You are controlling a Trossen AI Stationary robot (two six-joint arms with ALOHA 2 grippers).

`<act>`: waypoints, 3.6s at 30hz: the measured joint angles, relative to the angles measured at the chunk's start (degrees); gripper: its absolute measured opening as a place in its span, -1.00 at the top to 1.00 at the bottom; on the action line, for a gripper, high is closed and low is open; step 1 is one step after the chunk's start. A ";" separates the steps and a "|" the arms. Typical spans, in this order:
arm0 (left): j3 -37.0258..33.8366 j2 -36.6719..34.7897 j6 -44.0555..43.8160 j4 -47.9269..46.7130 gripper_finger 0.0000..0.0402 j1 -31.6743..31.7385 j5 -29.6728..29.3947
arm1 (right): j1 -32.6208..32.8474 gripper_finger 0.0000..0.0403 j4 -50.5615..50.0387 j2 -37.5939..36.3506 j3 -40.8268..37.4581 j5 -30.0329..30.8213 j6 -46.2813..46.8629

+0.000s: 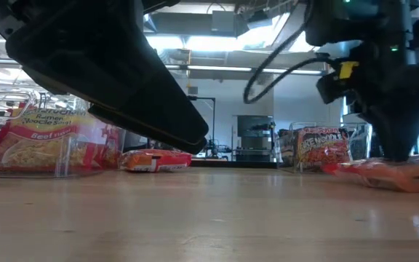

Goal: Sort Maruchan noodles
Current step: Put the orange noodle pack into the bottom transparent bin

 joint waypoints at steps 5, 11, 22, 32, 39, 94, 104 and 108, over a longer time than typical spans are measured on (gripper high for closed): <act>0.00 0.00 0.02 -0.05 0.40 0.00 -0.05 | -1.68 0.39 9.11 0.36 0.05 -0.27 0.30; 0.00 0.00 0.02 -0.07 0.40 0.00 -0.07 | -1.63 0.39 20.01 0.77 0.18 -0.40 1.25; 0.00 0.00 -0.13 0.91 0.40 0.07 -0.33 | -1.57 0.39 43.41 7.12 0.20 -4.15 0.14; 0.07 0.04 -0.28 10.03 0.40 3.33 -4.45 | -1.54 0.39 26.28 -2.86 3.30 12.82 -8.76; -0.01 2.79 -0.38 9.79 0.40 7.56 -4.21 | -1.67 0.39 30.23 -0.71 0.29 23.05 -8.78; 0.06 6.62 -2.04 4.38 0.40 6.00 -7.10 | 2.21 -0.73 68.82 6.81 -14.71 -7.14 21.99; -0.02 6.75 -1.70 5.84 0.40 6.26 -6.90 | 2.29 -0.72 77.03 9.15 -14.79 -4.75 25.89; -0.02 6.75 -1.70 6.15 0.40 6.78 -6.89 | 2.27 -0.58 79.74 9.53 -14.86 -3.07 26.01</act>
